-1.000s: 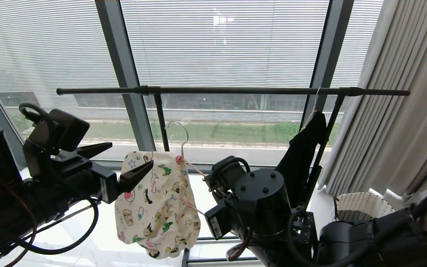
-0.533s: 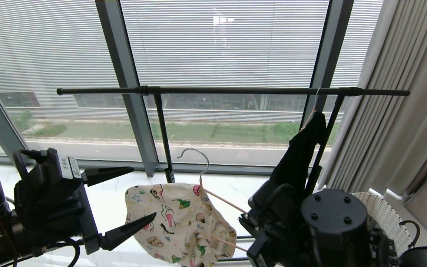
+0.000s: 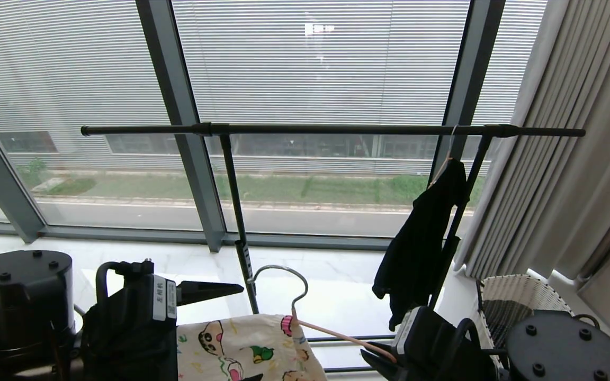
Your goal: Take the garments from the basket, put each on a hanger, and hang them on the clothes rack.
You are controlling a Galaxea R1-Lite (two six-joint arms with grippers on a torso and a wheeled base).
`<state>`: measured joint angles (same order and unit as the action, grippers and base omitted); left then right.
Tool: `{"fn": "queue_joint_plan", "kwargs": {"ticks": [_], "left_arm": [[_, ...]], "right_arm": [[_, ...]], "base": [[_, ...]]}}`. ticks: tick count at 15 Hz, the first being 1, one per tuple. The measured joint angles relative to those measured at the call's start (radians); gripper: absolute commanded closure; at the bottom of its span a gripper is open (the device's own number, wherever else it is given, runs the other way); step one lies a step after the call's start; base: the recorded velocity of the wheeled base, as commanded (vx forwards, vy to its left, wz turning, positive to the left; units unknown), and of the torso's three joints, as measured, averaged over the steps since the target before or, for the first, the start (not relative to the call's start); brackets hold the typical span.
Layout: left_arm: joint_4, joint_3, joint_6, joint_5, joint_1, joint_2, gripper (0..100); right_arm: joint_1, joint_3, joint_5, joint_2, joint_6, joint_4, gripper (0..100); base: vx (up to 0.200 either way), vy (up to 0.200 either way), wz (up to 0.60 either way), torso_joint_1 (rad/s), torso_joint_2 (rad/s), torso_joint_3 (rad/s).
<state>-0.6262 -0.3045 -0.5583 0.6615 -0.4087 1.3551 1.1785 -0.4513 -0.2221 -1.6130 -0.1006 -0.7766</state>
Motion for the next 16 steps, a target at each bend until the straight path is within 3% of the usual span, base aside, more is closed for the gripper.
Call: {"fn": "queue_joint_plan", "kwargs": {"ticks": [6, 7, 15, 16], "left_arm": [[-0.001, 0.031, 0.007, -0.007, -0.001, 0.056, 0], [-0.002, 0.037, 0.007, -0.01, -0.001, 0.059, 100], [-0.009, 0.049, 0.003, -0.02, -0.006, 0.065, 100], [-0.021, 0.049, 0.002, -0.026, -0.007, 0.069, 100]], "right_arm": [[0.051, 0.021, 0.007, 0.036, -0.034, 0.001, 100], [0.061, 0.021, 0.007, 0.037, -0.045, 0.001, 100], [0.09, 0.015, 0.003, 0.043, -0.064, 0.0, 100], [0.094, 0.017, 0.001, 0.042, -0.065, 0.0, 0]], "base": [[0.0, 0.0, 0.0, 0.0, 0.0, 0.0], [0.0, 0.0, 0.0, 0.0, 0.0, 0.0], [0.0, 0.0, 0.0, 0.0, 0.0, 0.0], [0.0, 0.0, 0.0, 0.0, 0.0, 0.0]]}}
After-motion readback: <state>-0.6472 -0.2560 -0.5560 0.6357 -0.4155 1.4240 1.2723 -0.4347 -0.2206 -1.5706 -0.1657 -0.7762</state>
